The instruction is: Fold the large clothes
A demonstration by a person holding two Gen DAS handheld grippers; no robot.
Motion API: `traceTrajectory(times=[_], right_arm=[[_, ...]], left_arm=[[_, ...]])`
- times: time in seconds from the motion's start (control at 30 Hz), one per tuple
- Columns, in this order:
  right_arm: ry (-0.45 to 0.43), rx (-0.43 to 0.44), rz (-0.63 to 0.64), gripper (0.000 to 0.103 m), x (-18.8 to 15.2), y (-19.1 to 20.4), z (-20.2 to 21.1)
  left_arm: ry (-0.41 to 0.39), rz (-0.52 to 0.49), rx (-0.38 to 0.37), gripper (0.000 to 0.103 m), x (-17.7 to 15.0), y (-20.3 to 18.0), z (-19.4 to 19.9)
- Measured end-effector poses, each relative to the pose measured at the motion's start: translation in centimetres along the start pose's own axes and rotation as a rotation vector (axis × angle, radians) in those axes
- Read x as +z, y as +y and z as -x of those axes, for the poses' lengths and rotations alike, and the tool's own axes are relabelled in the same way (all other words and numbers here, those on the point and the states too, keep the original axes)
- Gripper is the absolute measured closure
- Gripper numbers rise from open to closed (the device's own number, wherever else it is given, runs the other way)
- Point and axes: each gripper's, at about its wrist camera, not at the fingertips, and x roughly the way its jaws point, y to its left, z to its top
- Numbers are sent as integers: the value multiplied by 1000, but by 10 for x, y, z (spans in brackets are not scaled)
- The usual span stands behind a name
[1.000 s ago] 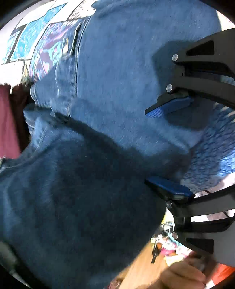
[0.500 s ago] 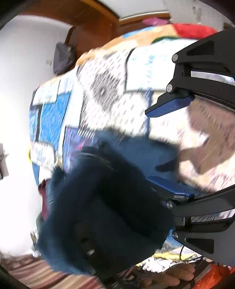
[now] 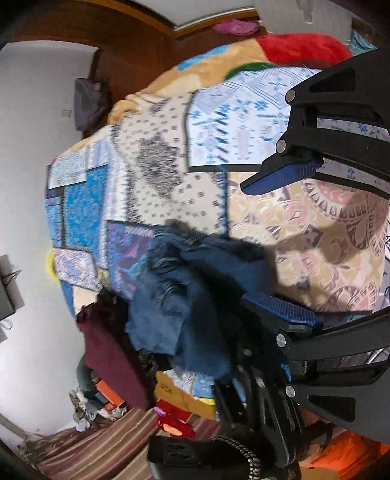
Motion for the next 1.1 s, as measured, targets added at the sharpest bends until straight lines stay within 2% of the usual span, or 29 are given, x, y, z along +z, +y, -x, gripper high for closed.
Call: traceTrajectory(times=[0.1,0.23,0.37,0.47,0.53,0.63,0.77,0.83,0.93,1.03,1.1], right_arm=[[-48,1,47,39,9,14,11],[-87,17,108,39,19,35,20],[-130,18,167,39,25,59,19],[-128,45,196,39,27,74,10],[-97,77,212,39,27,82,-1],[-50,79,226,39,25,85,-20],[7,2,205,39,22,69,-42],[28,-49,186,39,18,52,-52],[64,-28,158,33,10,33,-59],[51,-56,206,31,-2,29,-61],[52,-76,222,31,-5,33,-60]], left_arm=[[-27,21,-71,56,1,7,19],[-85,41,-58,54,4,19,46],[-188,47,9,43,4,33,80],[-235,39,137,37,1,52,95],[-222,41,189,37,-1,65,92],[-161,61,222,37,-12,88,80],[-42,87,259,37,-32,111,54],[-8,96,261,37,-42,118,49],[-7,107,224,32,-54,124,45],[-9,108,216,23,-58,126,43],[2,126,208,23,-60,128,39]])
